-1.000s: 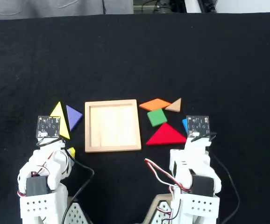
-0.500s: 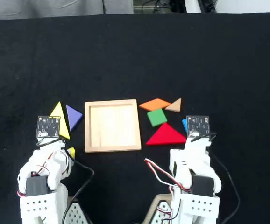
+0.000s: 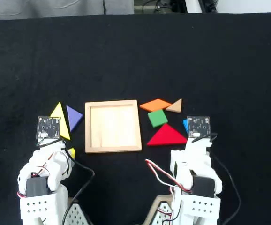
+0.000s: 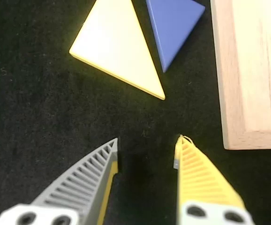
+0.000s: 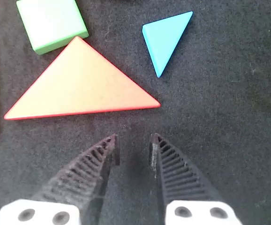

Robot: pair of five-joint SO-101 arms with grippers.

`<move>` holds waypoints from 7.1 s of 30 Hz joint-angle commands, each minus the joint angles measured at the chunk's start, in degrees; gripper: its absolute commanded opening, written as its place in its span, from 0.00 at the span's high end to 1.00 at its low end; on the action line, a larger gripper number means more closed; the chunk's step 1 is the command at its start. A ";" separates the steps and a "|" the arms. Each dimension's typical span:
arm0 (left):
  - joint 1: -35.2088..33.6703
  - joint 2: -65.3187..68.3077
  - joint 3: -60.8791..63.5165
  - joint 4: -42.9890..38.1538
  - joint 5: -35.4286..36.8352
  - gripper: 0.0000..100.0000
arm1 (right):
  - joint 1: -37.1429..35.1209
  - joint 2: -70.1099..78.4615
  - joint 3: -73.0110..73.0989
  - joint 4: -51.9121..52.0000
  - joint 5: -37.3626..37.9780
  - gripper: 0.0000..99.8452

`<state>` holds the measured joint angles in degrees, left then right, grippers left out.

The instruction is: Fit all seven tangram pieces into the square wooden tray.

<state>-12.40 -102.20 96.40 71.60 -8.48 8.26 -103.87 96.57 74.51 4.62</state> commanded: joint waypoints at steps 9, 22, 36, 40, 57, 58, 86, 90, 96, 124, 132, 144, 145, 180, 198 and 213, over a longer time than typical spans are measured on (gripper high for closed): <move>-0.48 -0.35 1.10 0.26 -0.18 0.80 | -0.09 -4.62 -0.04 0.44 -0.26 0.88; -0.48 -0.35 1.10 0.26 -0.18 0.80 | -0.09 -4.62 -0.04 0.44 -0.26 0.88; -0.48 -0.35 1.10 0.26 -0.18 0.80 | -0.09 -4.62 -0.04 0.44 -0.26 0.88; -0.48 -0.35 1.10 0.26 -0.18 0.80 | -0.09 -4.62 -0.04 0.44 -0.26 0.88; -0.48 -0.35 1.10 0.26 -0.18 0.80 | -0.09 -4.62 -0.04 0.44 -0.26 0.88; -0.48 -0.35 1.10 0.26 -0.18 0.80 | -0.09 -4.62 -0.04 0.44 -0.26 0.88; -0.13 -0.44 1.10 0.26 0.00 0.80 | -0.35 -4.62 -0.04 0.44 -0.53 0.88; -0.13 -0.44 1.10 0.26 0.00 0.80 | -0.26 -4.62 -0.04 0.44 -0.53 0.88; 1.54 -0.62 1.10 -5.27 0.00 0.80 | -1.05 -4.62 -0.04 -2.81 -0.26 0.88; 11.56 -0.53 1.10 -20.57 -13.10 0.80 | -20.22 -4.26 -0.04 -25.76 -0.26 0.88; 4.26 -0.62 -0.22 -21.19 -7.47 0.80 | -23.12 -4.62 -0.75 -26.20 -0.18 0.88; -3.21 -2.37 -0.48 -23.38 0.35 0.80 | -23.03 -4.62 -15.78 -26.20 -0.18 0.88; -3.21 -2.37 -0.31 -23.38 0.35 0.80 | -23.03 -4.62 -16.48 -26.20 -0.18 0.88; -3.21 -2.37 1.01 -25.67 0.35 0.80 | -7.30 12.09 -28.18 -21.36 19.25 0.88; -3.30 -2.37 -5.05 -18.29 -4.04 0.80 | -10.64 47.96 -21.05 -40.18 5.98 0.88; -3.47 39.30 -39.16 -12.22 -0.62 0.80 | -10.90 32.92 -9.71 -45.27 8.97 0.88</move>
<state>-15.56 -81.01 70.73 56.75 -11.21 -3.08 -67.56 86.46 30.55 13.14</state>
